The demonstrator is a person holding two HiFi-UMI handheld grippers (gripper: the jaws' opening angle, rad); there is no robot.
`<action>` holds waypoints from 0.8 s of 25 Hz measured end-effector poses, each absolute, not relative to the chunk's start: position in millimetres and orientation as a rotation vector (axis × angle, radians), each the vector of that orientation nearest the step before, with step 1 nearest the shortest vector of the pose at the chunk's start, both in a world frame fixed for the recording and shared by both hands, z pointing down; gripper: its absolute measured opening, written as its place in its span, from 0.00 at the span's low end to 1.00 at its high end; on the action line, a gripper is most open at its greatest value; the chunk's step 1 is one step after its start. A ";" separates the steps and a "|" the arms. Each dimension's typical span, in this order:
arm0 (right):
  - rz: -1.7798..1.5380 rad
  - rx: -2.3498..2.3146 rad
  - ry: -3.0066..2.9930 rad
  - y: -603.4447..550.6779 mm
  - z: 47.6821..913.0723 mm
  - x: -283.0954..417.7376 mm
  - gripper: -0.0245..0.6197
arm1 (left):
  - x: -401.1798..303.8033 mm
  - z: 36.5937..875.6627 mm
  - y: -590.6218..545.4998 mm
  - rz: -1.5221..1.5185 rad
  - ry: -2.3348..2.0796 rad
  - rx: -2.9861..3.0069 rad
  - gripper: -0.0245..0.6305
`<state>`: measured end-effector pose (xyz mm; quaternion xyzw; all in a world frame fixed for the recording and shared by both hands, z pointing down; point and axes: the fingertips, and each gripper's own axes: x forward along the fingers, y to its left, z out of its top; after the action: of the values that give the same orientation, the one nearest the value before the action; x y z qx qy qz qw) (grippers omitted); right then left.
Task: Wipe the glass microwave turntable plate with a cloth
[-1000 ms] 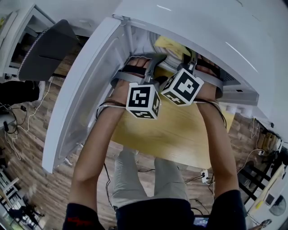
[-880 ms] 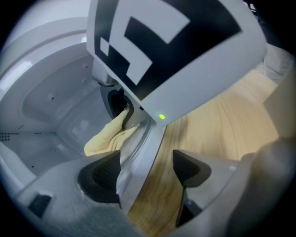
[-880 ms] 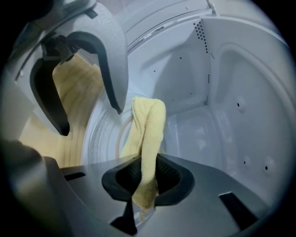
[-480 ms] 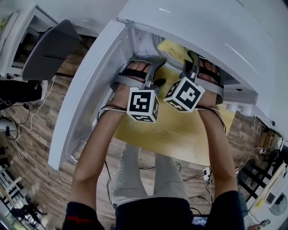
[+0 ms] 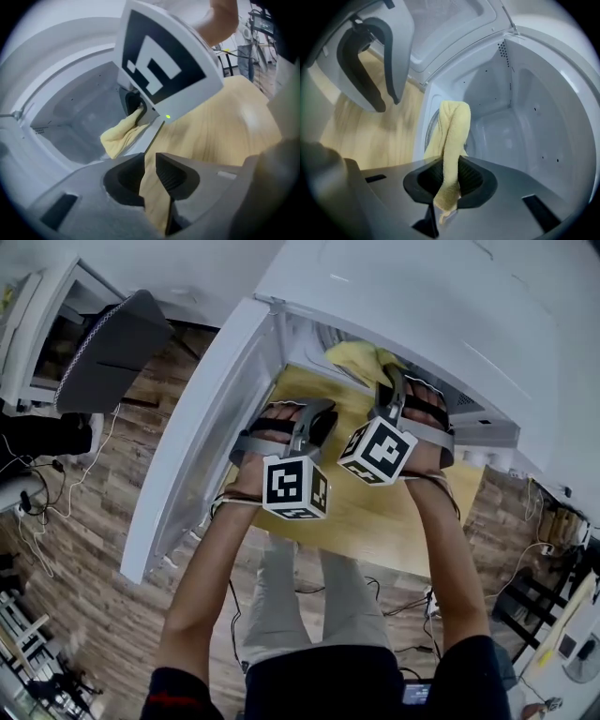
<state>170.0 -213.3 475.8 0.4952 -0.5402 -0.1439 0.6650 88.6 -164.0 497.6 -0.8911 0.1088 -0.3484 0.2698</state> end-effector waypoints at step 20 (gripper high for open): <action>-0.036 1.064 -1.415 -145.6 464.9 145.3 0.11 | 52.4 439.1 -160.7 -1.001 0.551 -2.729 0.07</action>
<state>145.3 -145.6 464.9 0.4651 -0.6187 -0.0158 0.6329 52.4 -160.7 439.1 -0.9185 0.1854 -0.3371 0.0915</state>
